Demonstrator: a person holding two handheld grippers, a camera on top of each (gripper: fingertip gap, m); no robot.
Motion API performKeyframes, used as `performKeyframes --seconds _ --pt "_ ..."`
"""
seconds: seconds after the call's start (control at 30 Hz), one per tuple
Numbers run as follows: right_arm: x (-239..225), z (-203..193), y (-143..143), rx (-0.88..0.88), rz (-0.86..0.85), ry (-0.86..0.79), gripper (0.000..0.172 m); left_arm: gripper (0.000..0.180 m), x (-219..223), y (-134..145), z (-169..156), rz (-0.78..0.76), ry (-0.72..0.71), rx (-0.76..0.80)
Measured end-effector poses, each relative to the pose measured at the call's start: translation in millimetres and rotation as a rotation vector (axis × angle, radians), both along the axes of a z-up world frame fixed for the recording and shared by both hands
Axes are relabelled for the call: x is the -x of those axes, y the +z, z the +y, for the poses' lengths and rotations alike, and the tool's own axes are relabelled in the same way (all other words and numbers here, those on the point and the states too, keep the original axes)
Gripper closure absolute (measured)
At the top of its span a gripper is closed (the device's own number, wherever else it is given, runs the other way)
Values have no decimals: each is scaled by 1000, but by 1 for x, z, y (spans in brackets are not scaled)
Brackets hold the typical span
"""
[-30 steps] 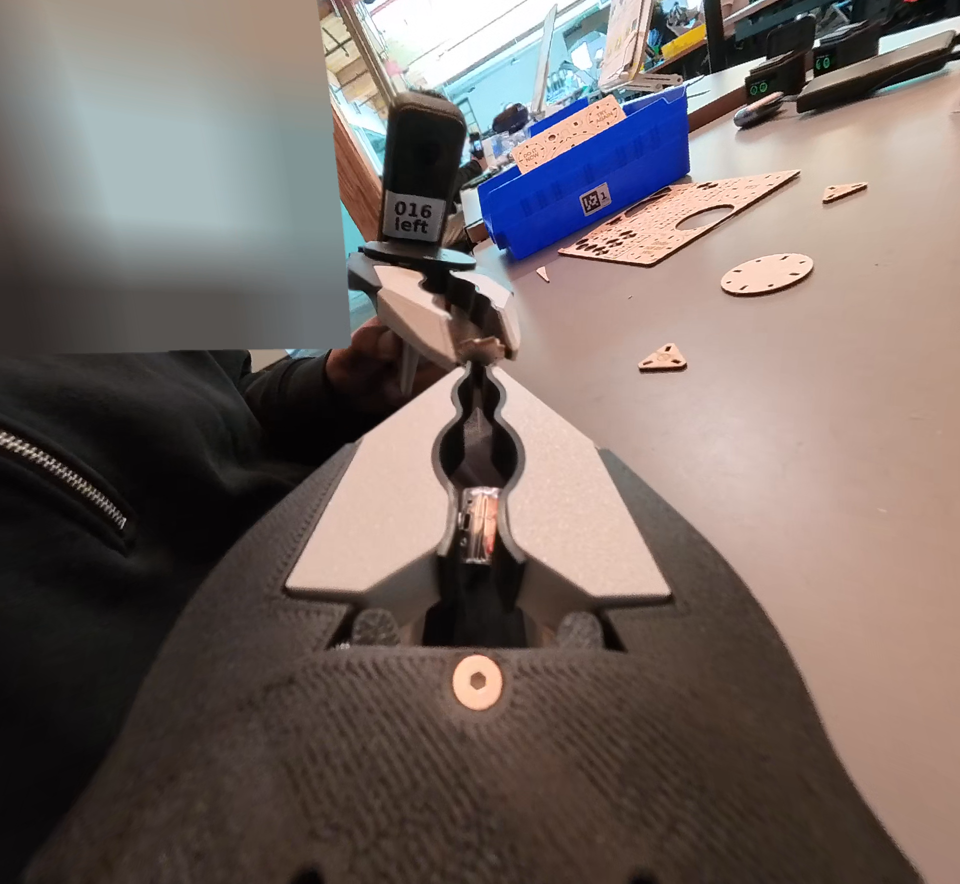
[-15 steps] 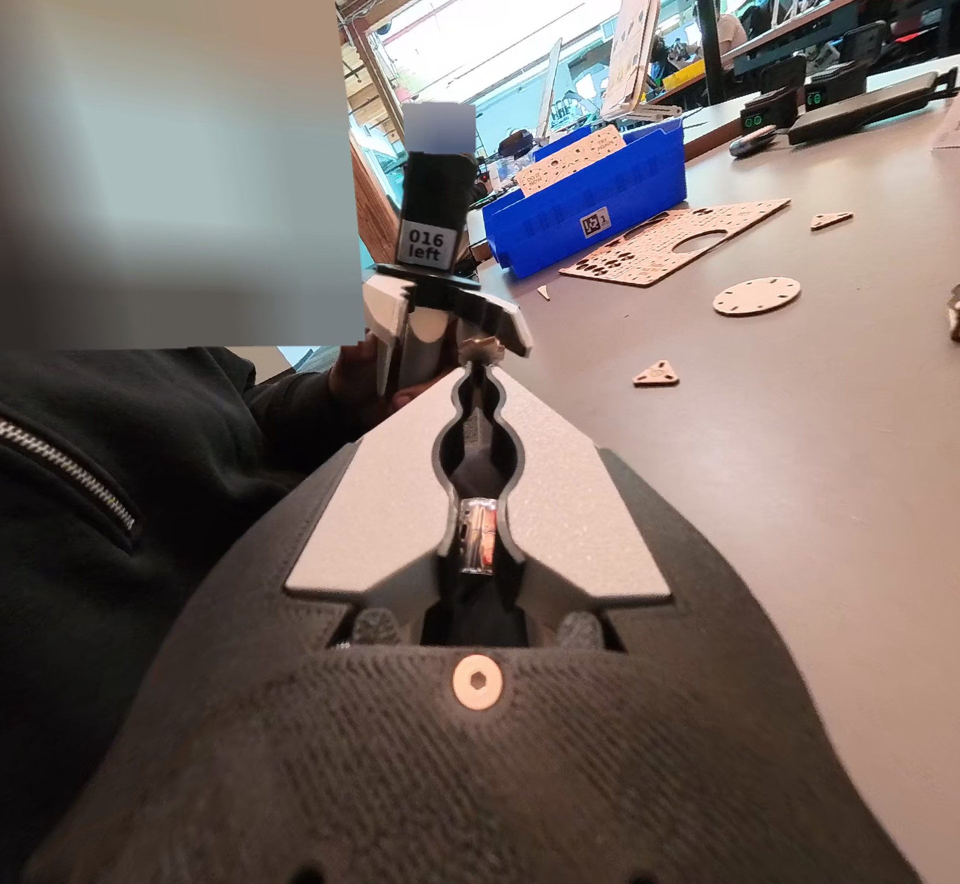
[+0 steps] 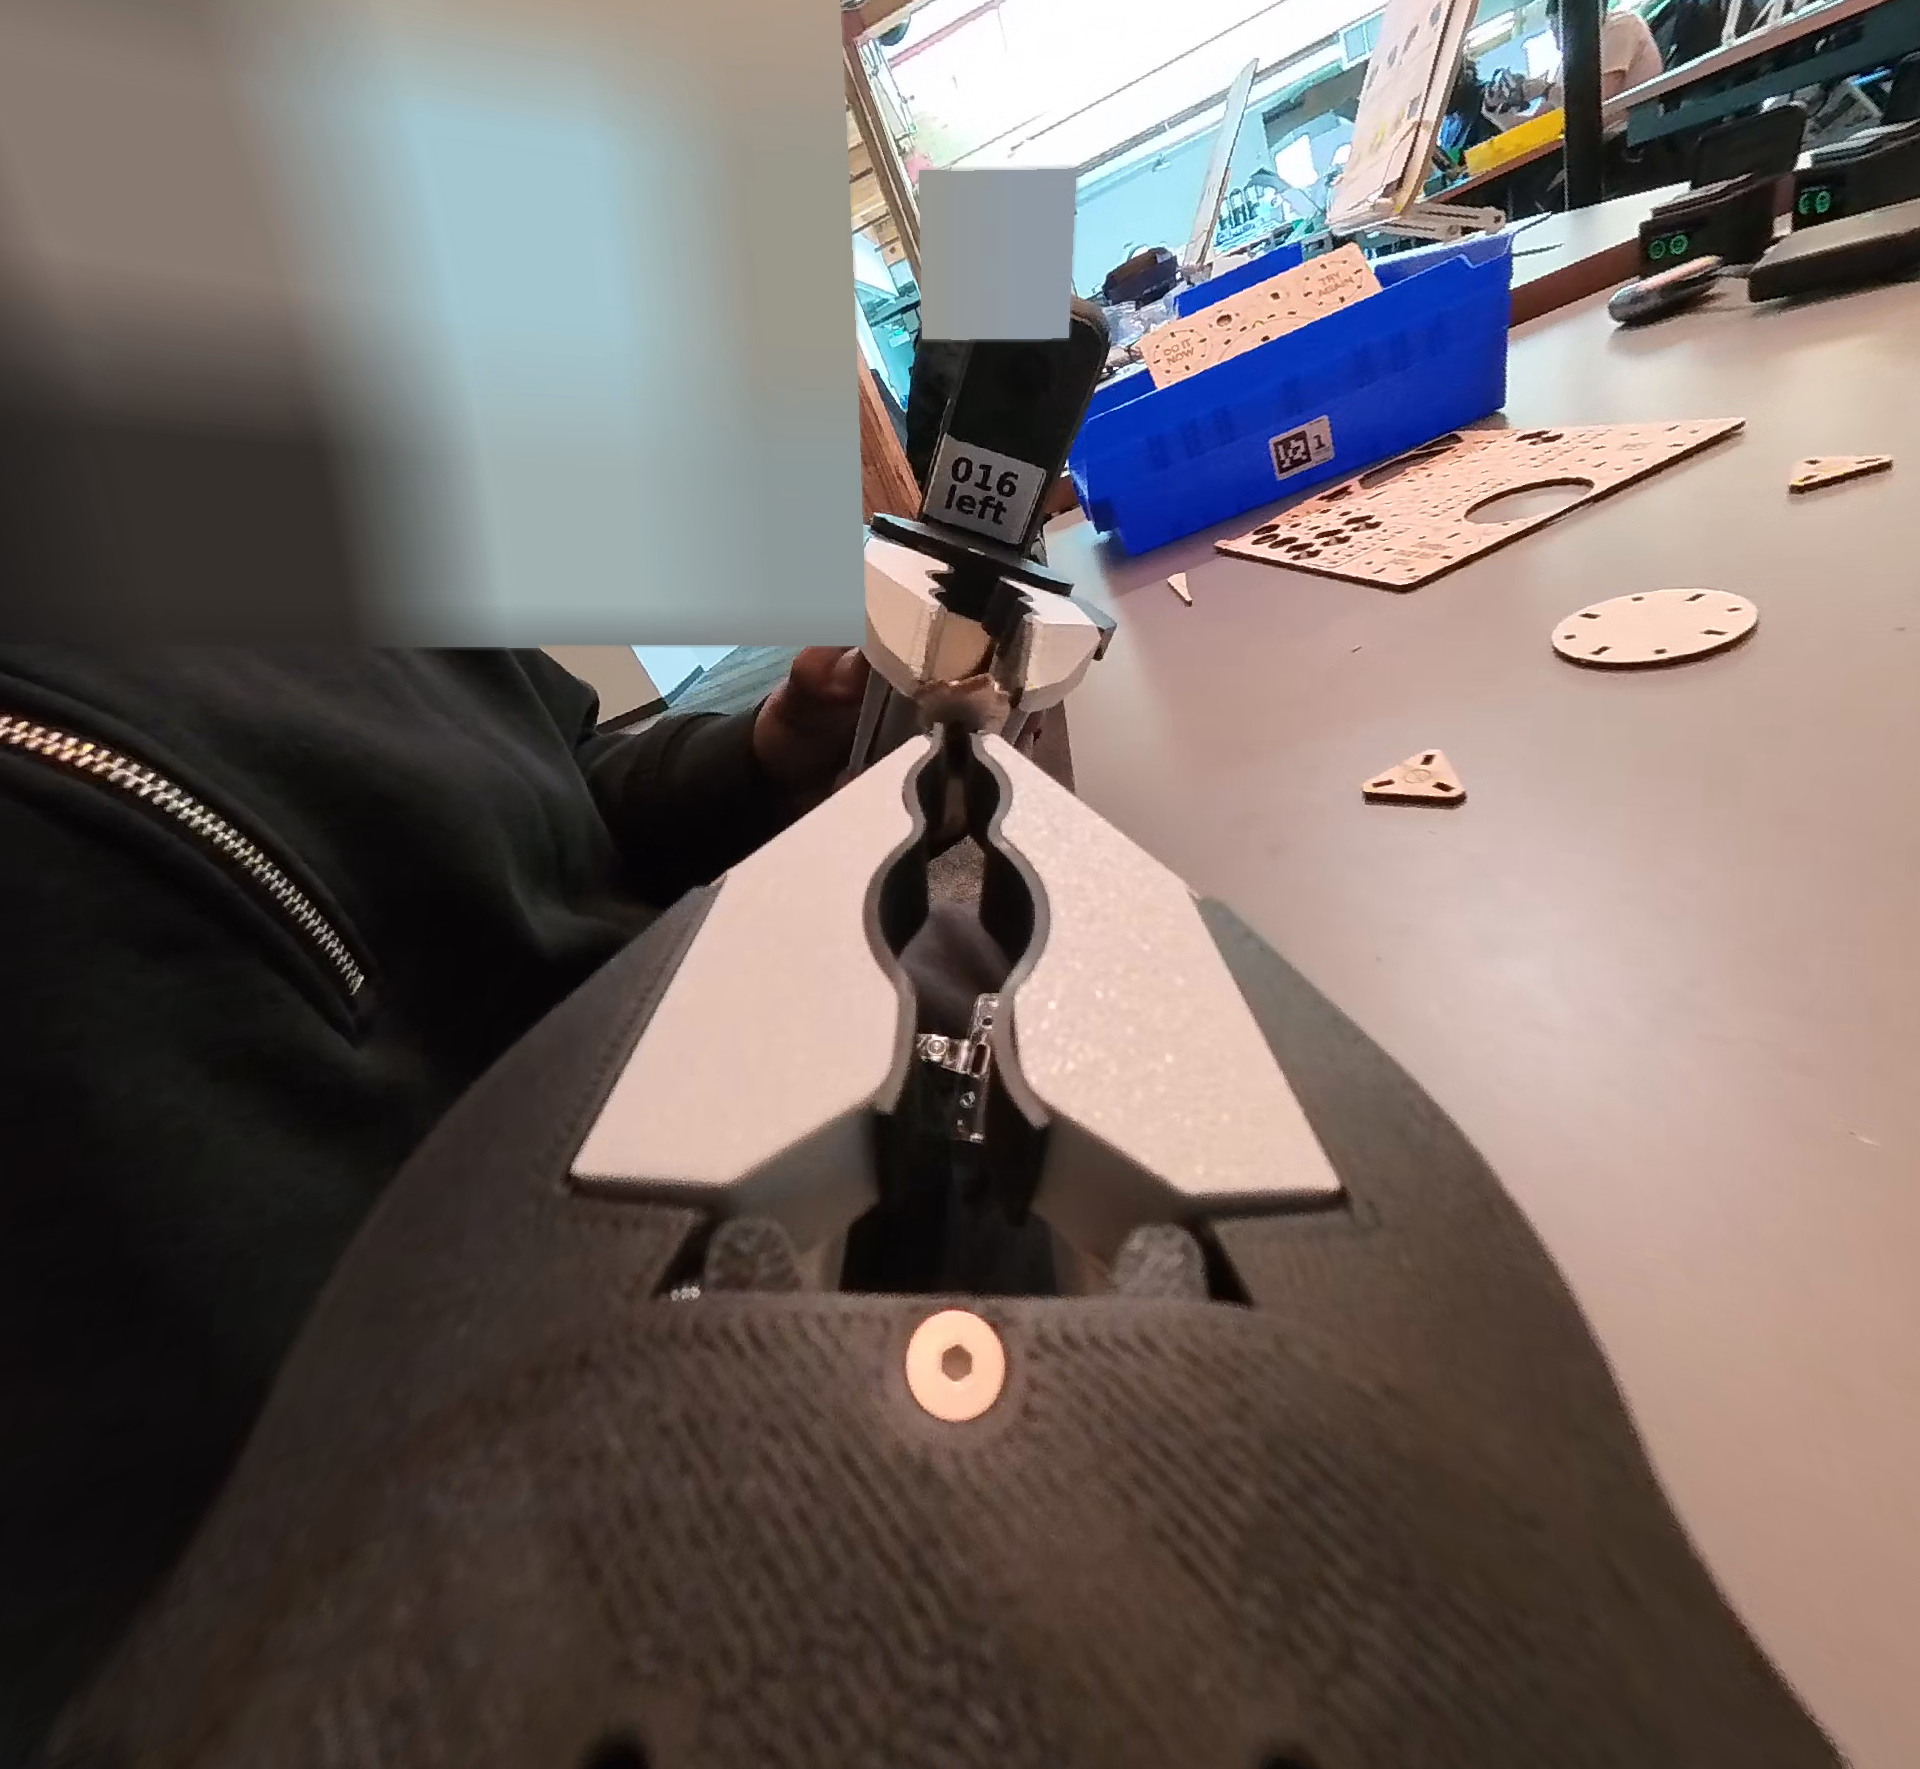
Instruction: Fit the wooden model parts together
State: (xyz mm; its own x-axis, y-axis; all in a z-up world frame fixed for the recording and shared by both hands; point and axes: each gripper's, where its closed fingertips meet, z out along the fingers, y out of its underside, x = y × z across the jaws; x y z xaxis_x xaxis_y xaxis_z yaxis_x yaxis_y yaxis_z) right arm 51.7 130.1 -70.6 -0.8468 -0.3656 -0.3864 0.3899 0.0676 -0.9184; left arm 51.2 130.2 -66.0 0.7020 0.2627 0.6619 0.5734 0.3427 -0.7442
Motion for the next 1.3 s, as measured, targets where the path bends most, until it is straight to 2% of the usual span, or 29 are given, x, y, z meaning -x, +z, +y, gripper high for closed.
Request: performKeyframes --seconds 0.27,0.63,0.9,1.17,1.27,1.3 --pt "-3 1 2 10 6 15 171 161 -4 0 2 5 -37 -2" --pt "-5 2 4 21 -11 34 171 165 -8 0 4 12 -52 40" --pt "-1 -3 -6 -25 -3 -15 172 165 -4 -11 1 -34 -1 116" --pt "1 -5 -10 -40 -12 -33 171 165 -3 -17 0 -78 3 117" --pt "1 -6 -11 -59 0 -31 172 165 -5 -36 11 -111 -25 191" --pt "2 -5 -10 -63 18 -42 172 166 -3 -32 11 -97 -9 151"
